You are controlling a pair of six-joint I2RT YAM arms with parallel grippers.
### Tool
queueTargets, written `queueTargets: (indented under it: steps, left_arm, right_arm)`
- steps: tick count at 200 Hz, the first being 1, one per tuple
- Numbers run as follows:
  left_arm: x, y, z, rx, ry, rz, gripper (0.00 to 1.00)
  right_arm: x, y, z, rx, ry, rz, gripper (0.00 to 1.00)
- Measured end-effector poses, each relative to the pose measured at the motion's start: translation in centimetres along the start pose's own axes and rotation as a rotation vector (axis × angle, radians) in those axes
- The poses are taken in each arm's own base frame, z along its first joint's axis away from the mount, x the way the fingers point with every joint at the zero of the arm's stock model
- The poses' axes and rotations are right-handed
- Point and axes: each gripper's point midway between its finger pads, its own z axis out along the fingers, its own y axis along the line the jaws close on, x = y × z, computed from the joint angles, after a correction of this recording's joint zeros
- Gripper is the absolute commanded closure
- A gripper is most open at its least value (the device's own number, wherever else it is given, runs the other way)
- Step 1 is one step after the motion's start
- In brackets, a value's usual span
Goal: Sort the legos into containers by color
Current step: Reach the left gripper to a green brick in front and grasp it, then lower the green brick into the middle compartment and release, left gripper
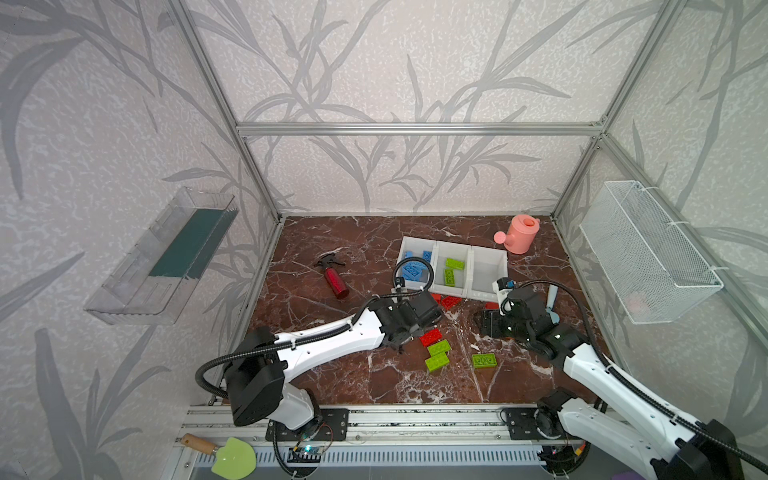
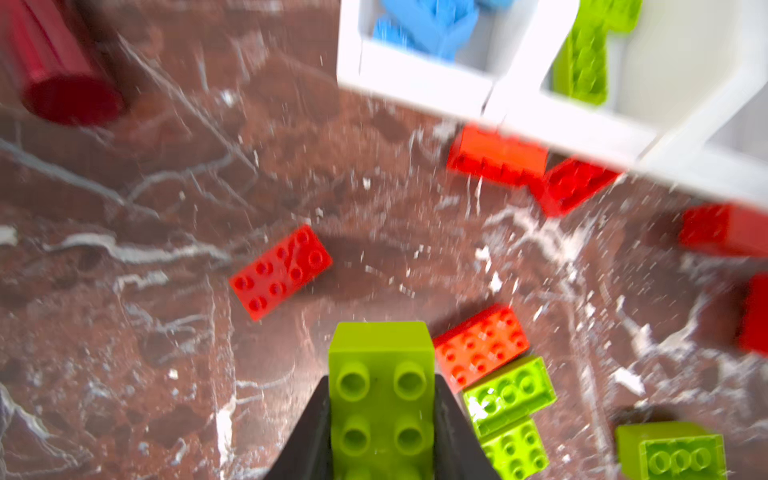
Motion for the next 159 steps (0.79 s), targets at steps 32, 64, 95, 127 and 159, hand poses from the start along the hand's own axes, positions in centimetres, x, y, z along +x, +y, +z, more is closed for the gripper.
queueTargets:
  steps: [32,64,95,127,159]
  left_arm:
    - [-4.4,-0.7,-0.8,0.028,-0.061,0.015,0.71]
    - [-7.6,-3.4,-0.4,0.052,-0.096,0.072,0.70]
    - [-9.4,-6.4,2.3,0.051,-0.075,0.137,0.70]
    - [-11.2,-9.9,5.8,0.073,-0.036,0.188,0.70]
    - [-11.8,-12.3,8.9,0.098,0.005,0.227,0.70]
  right_arm:
    - [0.7,0.2,0.3,-0.031,-0.003,0.011,0.24]
    - [1.4,0.2,0.9,-0.055,-0.012,0.026,0.24]
    - [1.5,0.2,1.2,-0.068,-0.021,0.032,0.24]
    - [0.9,0.5,1.3,-0.085,-0.060,0.037,0.24]
    - [1.9,0.0,1.8,-0.084,-0.059,0.046,0.24]
